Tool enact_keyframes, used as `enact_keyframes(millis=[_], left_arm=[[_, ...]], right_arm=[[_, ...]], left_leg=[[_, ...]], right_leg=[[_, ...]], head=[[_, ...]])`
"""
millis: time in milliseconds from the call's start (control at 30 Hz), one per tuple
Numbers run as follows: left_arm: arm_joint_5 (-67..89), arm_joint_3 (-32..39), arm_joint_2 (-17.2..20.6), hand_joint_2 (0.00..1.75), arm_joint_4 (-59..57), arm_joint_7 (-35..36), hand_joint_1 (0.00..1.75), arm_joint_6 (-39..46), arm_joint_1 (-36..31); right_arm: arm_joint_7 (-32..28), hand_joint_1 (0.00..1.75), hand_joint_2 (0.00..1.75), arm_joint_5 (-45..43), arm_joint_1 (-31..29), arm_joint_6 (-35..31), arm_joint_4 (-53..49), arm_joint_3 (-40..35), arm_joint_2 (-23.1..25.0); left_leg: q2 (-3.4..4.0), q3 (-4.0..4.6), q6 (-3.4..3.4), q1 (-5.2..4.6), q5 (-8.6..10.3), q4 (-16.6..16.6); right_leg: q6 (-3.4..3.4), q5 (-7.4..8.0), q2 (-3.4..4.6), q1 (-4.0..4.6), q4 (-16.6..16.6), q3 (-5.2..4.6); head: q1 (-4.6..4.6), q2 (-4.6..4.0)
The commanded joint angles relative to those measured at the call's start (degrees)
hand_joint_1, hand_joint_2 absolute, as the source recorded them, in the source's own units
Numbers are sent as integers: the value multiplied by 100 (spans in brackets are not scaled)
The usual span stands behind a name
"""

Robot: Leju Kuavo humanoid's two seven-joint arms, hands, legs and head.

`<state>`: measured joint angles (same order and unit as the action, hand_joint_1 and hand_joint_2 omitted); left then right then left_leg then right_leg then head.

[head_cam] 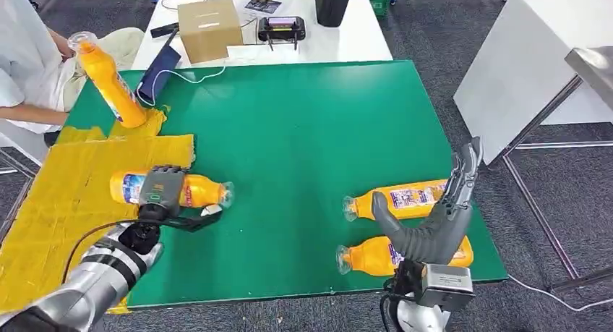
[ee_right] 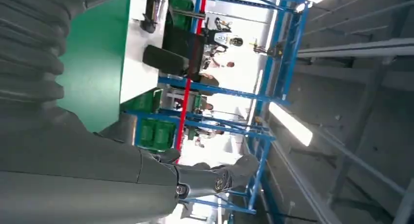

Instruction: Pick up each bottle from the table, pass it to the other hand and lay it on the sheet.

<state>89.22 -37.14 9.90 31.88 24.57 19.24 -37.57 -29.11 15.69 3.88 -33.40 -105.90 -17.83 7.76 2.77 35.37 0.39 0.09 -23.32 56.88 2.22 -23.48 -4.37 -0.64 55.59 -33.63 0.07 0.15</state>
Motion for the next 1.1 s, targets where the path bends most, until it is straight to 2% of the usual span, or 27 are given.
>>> enact_keyframes(millis=[33, 100, 300, 467, 500, 533, 567, 633, 700, 800, 1033, 1100], left_arm=[[9, 471, -101, 175, -1213, -3, 175, -108, -411], [14, 474, -118, 175, -1212, 2, 175, -112, -409], [68, 1096, 46, 175, -1411, 225, 175, -329, -356], [59, 1388, 103, 175, -1416, 178, 175, -353, -247], [-5, 1538, 57, 175, -1403, 42, 73, -354, -210], [31, 1588, 24, 175, -1381, -44, 0, -339, -183], [78, 1623, -14, 175, -1359, -157, 0, -304, -158], [70, 1660, -125, 175, -1371, -268, 0, -403, -156], [78, 1705, -205, 175, -1338, -312, 0, -477, -130], [63, 1784, -271, 175, -1267, -363, 0, -420, -77], [78, 1901, -297, 175, -1175, -487, 0, -147, -31], [43, 2037, -336, 175, -1068, -664, 0, 207, 23]], right_arm=[[34, 0, 175, 1, -236, -53, 248, -187, -191], [34, 0, 175, 3, -236, -55, 247, -187, -195], [120, 0, 175, 132, -297, -72, 425, -286, -234], [202, 0, 175, 237, -332, -40, 540, -314, -262], [222, 0, 175, 257, -329, -26, 548, -304, -279], [241, 0, 175, 279, -325, -10, 548, -293, -289], [251, 0, 175, 292, -320, 4, 548, -281, -295], [270, 0, 175, 301, -330, 43, 560, -275, -316], [303, 0, 175, 331, -349, 90, 596, -271, -311], [376, 0, 175, 379, -374, 191, 679, -279, -311], [413, 0, 175, 434, -378, 245, 769, -275, -318], [437, 0, 175, 469, -368, 268, 782, -282, -341]], left_leg=[[-2, -19, -2, 3, -4, -4], [-6, -21, -2, 5, -5, -2], [5, -43, -6, 10, -12, -2], [9, -53, -4, 6, -9, -10], [4, -65, -6, 8, -10, -15], [6, -58, -4, 3, -7, -11], [5, -67, -5, 7, -10, -12], [-5, -57, -3, 1, -3, -11], [-14, -71, -3, 4, -6, -15], [-10, -70, -2, 1, -5, -14], [-13, -74, -4, 1, -5, -13], [-19, -78, -4, 3, -6, -14]], right_leg=[[-4, 0, 28, -1, -6, 17], [-5, -2, 30, -1, -6, 22], [-11, -3, 65, 1, -7, 40], [-9, 0, 56, 0, -10, 49], [-12, -2, 66, 0, -14, 61], [-8, -1, 48, -2, -10, 53], [-11, -1, 63, 0, -12, 64], [-6, -3, 27, -4, -7, 57], [-9, -3, 50, -5, -14, 71], [-7, -3, 37, -8, -12, 71], [-8, -3, 35, -11, -11, 75], [-10, -5, 42, -11, -13, 81]], head=[[2, 0], [0, 0], [2, 0], [2, 0], [2, 0], [0, 0], [2, 0], [2, 0], [0, 0], [2, 0], [0, 0], [2, 0]])
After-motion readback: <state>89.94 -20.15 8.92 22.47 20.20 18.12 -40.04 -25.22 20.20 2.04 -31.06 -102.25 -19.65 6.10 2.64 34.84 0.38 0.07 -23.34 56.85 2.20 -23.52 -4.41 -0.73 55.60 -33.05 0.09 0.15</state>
